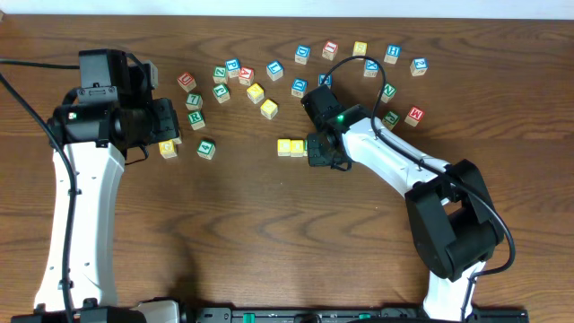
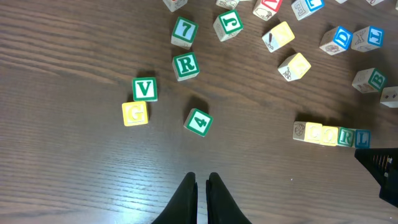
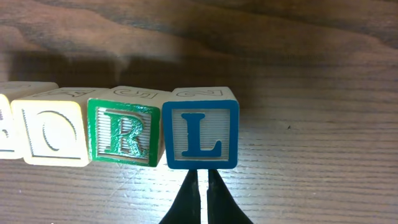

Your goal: Spell out CORL

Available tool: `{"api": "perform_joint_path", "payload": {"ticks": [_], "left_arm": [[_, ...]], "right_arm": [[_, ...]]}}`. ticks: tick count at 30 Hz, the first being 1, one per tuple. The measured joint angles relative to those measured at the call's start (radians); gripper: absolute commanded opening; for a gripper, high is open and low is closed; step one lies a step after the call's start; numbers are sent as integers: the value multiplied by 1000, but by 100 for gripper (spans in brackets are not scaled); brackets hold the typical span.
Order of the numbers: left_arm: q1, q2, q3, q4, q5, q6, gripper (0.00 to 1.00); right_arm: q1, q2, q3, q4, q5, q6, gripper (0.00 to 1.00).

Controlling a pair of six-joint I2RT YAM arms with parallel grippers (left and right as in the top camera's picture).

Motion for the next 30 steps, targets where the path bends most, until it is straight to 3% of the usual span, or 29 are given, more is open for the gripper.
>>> {"api": "perform_joint_path", "payload": {"ticks": [18, 30], "left_arm": [[0, 0, 0, 0, 0, 0, 8], [0, 0, 0, 0, 0, 0, 8]], "right_arm": [[-61, -84, -1, 28, 63, 23, 1], [-101, 11, -4, 98, 14, 42, 1]]}}
